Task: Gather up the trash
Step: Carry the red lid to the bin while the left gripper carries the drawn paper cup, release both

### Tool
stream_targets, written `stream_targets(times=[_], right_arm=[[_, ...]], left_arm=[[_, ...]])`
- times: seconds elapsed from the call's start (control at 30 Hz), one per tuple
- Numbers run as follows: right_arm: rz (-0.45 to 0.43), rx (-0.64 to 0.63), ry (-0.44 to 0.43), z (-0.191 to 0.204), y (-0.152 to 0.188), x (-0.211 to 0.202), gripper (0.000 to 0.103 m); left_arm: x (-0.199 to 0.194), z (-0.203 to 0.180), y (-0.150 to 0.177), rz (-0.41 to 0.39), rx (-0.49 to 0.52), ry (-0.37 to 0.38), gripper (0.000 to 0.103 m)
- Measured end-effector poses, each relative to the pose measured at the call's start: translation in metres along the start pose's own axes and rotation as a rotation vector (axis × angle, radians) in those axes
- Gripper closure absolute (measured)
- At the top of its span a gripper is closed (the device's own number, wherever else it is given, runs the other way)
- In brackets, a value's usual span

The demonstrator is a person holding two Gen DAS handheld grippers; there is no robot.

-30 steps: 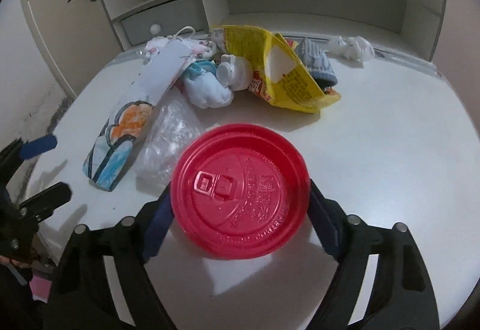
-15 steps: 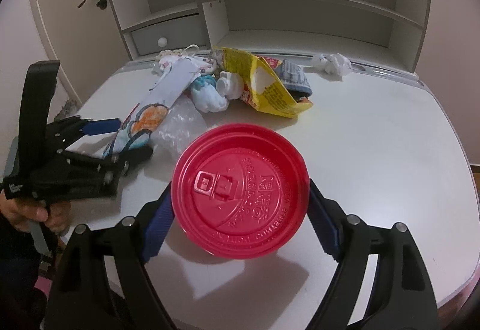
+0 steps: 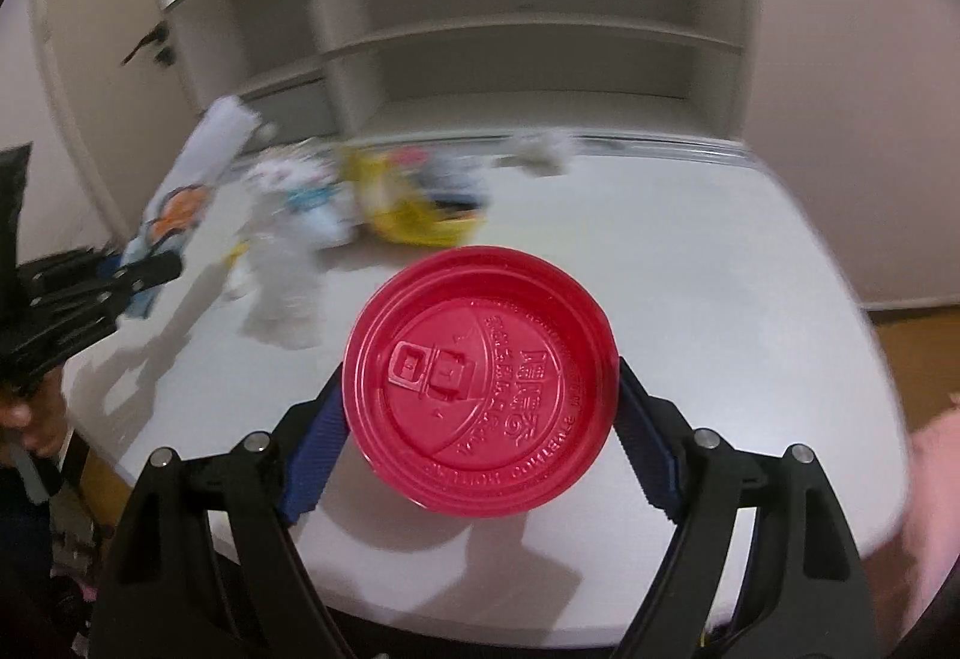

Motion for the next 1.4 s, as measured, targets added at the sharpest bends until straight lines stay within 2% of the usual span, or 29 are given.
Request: stream_targets(times=[0.2,0.33,0.4,0.43,0.5,0.6,0.73,0.83,0.9,1.0,1.03,1.17,1.23,1.33,1.4], right_arm=[[-0.034,0.177,0.191,-0.108,0.026,-0.034,0.024],[-0.038,0.311,0.356,-0.196,0.059,-0.052,0.024],[-0.021,0.379,0.444,-0.241,0.082,-0.059,0.024],[-0.013,0.406,0.469,-0.257,0.093,-0.061,0.024],[0.009,0.469,0.518,-0.29,0.119,-0.066,0.024],[0.051,0.567,0.573,-0.336,0.162,-0.071,0.024],[0.117,0.652,0.637,-0.378,0.218,-0.074,0.024],[0.161,0.713,0.648,-0.401,0.253,-0.071,0.024],[0.188,0.752,0.641,-0.411,0.275,-0.07,0.024],[0.241,0.802,0.618,-0.421,0.302,-0.061,0.024],[0.262,0.821,0.601,-0.423,0.312,-0.057,0.024],[0.361,0.869,0.563,-0.427,0.343,-0.038,0.024],[0.402,0.892,0.552,-0.422,0.353,-0.032,0.024],[0.43,0.907,0.534,-0.42,0.361,-0.026,0.024],[0.441,0.911,0.54,-0.419,0.363,-0.025,0.024]], left_arm=[[0.005,-0.099,-0.026,-0.028,0.082,0.157,0.083],[0.013,-0.2,-0.034,-0.04,0.181,0.303,0.083],[0.018,-0.237,-0.033,-0.033,0.213,0.359,0.083],[0.024,-0.271,-0.03,-0.017,0.243,0.403,0.083],[0.03,-0.307,-0.024,0.004,0.273,0.462,0.083],[0.045,-0.385,-0.002,0.052,0.347,0.562,0.083],[0.068,-0.457,0.03,0.115,0.422,0.644,0.083],[0.092,-0.501,0.058,0.174,0.465,0.658,0.083],[0.107,-0.523,0.075,0.248,0.466,0.706,0.083],[0.133,-0.548,0.098,0.282,0.5,0.694,0.083],[0.141,-0.554,0.104,0.295,0.513,0.689,0.083],[0.189,-0.577,0.133,0.436,0.507,0.659,0.083],[0.205,-0.583,0.143,0.46,0.513,0.624,0.083],[0.225,-0.598,0.16,0.54,0.511,0.618,0.083],[0.227,-0.593,0.17,0.559,0.495,0.623,0.083]])
Point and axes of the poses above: each gripper's, at about its wrist camera, not at the fingertips, and x roughly the way its jaws point, z to its left, y to its underside, the point moved 4 cm from there along x, roughly the way its jaws point, and after that the axes turned 4 degrees about -x, right-handed, at the moved point
